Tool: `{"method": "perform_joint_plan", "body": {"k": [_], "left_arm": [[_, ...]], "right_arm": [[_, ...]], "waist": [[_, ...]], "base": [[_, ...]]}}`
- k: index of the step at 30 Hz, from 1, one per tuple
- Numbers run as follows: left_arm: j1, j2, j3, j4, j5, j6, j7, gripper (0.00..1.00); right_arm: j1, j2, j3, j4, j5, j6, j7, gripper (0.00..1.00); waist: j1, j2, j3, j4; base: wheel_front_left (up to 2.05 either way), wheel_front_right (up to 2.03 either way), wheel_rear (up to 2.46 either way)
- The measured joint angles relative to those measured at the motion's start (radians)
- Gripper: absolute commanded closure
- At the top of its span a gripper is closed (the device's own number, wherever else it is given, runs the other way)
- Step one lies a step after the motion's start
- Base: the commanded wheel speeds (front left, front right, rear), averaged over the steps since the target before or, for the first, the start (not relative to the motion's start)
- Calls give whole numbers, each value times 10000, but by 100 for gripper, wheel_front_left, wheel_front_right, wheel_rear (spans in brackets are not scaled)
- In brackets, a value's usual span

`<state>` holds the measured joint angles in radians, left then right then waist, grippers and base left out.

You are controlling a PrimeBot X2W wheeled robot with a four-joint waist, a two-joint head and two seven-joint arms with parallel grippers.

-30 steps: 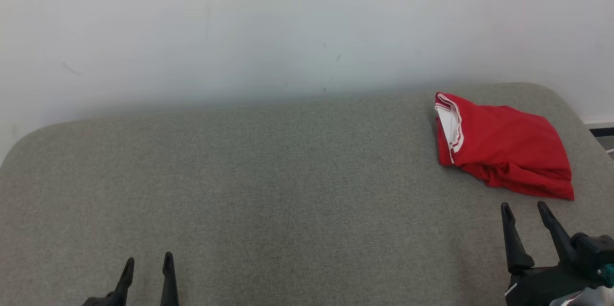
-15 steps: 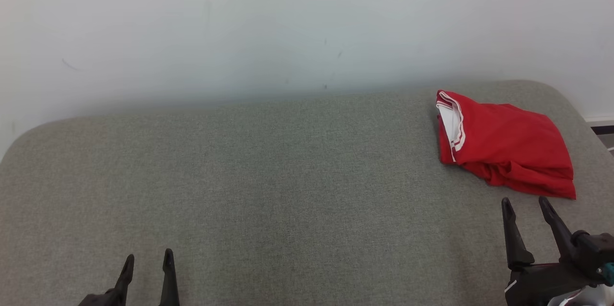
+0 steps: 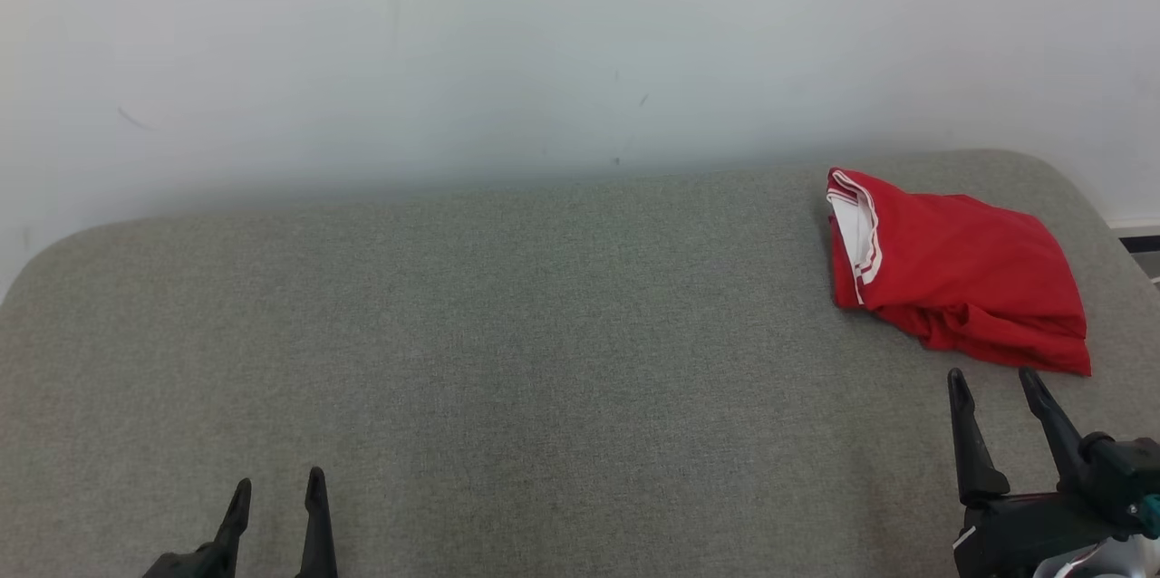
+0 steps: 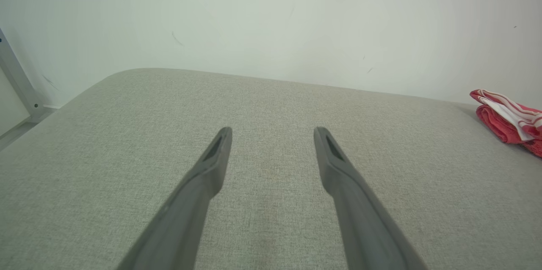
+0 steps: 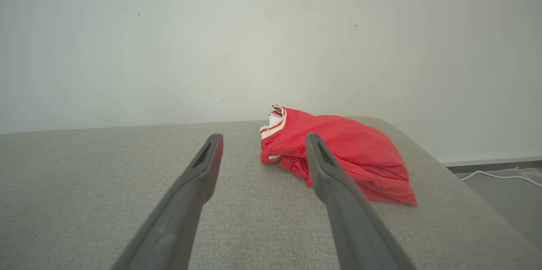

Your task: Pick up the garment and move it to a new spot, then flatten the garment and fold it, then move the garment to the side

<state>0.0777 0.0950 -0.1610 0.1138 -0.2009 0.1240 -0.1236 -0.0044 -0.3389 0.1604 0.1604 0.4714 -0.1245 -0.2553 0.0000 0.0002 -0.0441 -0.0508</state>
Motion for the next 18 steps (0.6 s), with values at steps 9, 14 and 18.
{"method": "perform_joint_plan", "body": {"k": [9,14,18], "left_arm": [[32,-25,-73,150,-10,-12,2,100],[194,-81,-100,474,-123,-23,13,100],[183,-96,2,564,-405,-115,92,100]], "right_arm": [[48,146,23,169,-59,12,4,100],[374,472,88,483,29,38,102,100],[360,520,-81,508,357,113,236,100]], "waist": [[0,0,13,-7],[0,0,18,-3],[0,-1,41,20]], "base": [[0,0,0],[0,0,0],[0,0,0]]}}
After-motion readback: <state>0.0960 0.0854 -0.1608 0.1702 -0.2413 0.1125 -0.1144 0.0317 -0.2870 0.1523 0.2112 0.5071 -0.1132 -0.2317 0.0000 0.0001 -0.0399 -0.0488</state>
